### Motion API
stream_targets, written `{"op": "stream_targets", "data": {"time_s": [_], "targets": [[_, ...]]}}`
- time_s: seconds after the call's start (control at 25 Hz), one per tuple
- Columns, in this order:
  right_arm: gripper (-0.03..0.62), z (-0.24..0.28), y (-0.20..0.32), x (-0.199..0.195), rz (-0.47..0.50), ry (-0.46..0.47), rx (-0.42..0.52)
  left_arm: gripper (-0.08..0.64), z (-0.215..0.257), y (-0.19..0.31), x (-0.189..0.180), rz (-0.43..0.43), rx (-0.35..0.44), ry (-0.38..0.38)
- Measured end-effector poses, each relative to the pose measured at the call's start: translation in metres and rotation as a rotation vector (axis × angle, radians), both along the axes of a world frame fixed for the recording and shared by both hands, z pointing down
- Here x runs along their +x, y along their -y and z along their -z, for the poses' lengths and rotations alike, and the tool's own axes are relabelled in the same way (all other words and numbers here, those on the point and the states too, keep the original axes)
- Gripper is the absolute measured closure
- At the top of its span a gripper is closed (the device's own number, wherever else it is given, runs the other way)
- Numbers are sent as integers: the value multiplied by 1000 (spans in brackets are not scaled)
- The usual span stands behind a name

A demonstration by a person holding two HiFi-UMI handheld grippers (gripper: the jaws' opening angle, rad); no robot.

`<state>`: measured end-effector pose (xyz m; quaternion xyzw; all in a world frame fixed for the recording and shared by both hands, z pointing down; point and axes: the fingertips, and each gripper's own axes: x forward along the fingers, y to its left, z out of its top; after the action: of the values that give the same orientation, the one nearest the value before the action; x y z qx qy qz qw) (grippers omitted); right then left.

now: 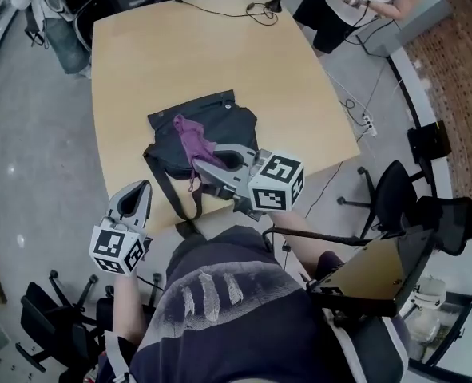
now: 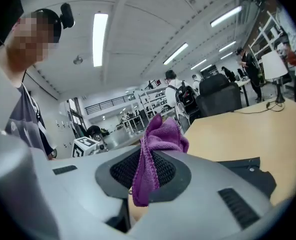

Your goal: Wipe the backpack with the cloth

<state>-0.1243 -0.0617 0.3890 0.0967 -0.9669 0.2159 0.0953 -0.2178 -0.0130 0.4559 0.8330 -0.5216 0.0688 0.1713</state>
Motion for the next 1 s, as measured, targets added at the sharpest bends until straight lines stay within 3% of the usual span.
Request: {"op": "stream_targets", "data": {"time_s": [0.24, 0.44, 0.72, 0.84, 1.0], "targets": [[563, 35, -52, 35, 29, 206, -117, 554, 17, -54, 46, 52, 26, 11], [563, 47, -70, 98, 32, 204, -93, 554, 28, -65, 130, -26, 27, 64], [563, 36, -115, 204, 71, 227, -160, 554, 31, -120, 256, -28, 19, 77], [563, 38, -132, 226, 87, 237, -174, 554, 37, -145, 278, -6, 8, 88], [563, 40, -157, 232, 124, 244, -183, 554, 46, -175, 275, 61, 4, 101]]}}
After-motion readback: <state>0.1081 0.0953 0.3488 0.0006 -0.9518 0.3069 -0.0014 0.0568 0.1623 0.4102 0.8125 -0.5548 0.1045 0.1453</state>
